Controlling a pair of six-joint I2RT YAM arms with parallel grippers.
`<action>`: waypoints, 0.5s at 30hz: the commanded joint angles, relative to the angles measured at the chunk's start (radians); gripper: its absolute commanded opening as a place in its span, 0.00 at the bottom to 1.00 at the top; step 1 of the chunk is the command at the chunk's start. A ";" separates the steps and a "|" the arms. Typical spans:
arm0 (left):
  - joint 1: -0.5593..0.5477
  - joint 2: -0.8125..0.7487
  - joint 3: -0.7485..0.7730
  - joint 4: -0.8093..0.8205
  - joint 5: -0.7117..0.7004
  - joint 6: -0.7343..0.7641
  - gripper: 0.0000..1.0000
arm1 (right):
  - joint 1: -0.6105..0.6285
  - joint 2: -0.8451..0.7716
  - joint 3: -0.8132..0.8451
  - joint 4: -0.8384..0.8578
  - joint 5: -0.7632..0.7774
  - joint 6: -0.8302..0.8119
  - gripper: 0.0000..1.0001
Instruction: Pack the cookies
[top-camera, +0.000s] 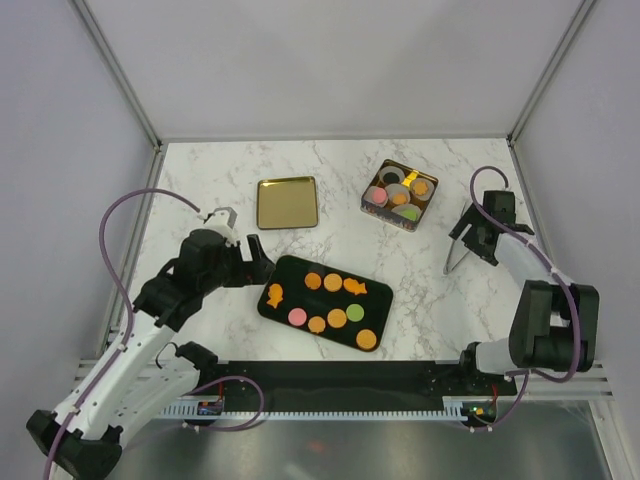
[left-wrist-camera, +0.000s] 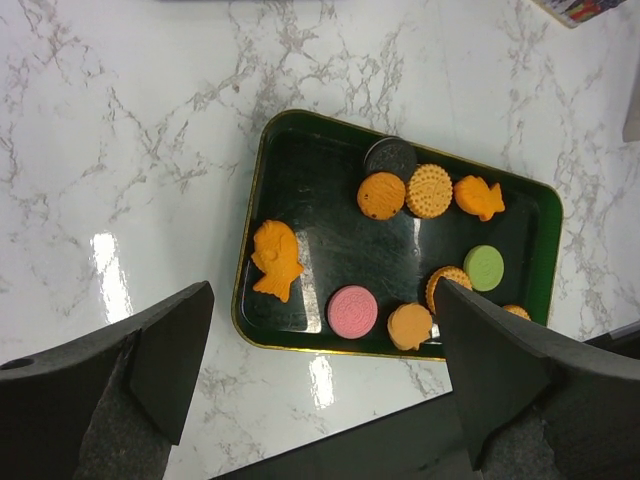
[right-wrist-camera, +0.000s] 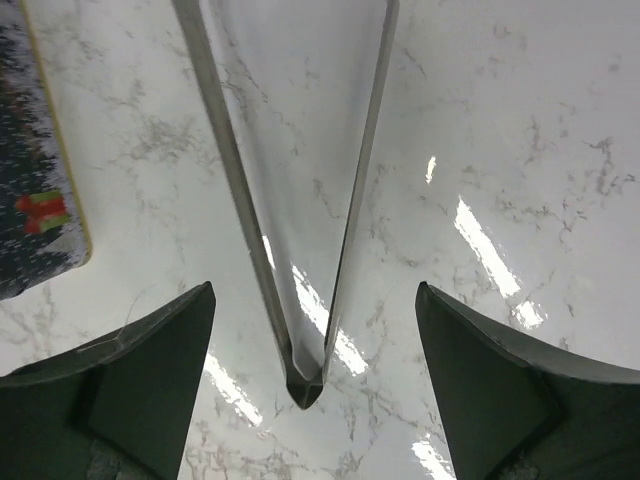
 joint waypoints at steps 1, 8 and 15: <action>-0.002 0.059 0.056 0.032 0.028 -0.009 1.00 | 0.052 -0.128 0.034 -0.058 0.054 -0.007 0.90; 0.010 0.331 0.225 0.050 -0.067 -0.096 0.98 | 0.342 -0.056 0.303 -0.089 0.101 -0.022 0.89; 0.182 0.670 0.426 0.104 -0.066 -0.113 0.89 | 0.496 0.197 0.598 -0.072 -0.025 -0.073 0.85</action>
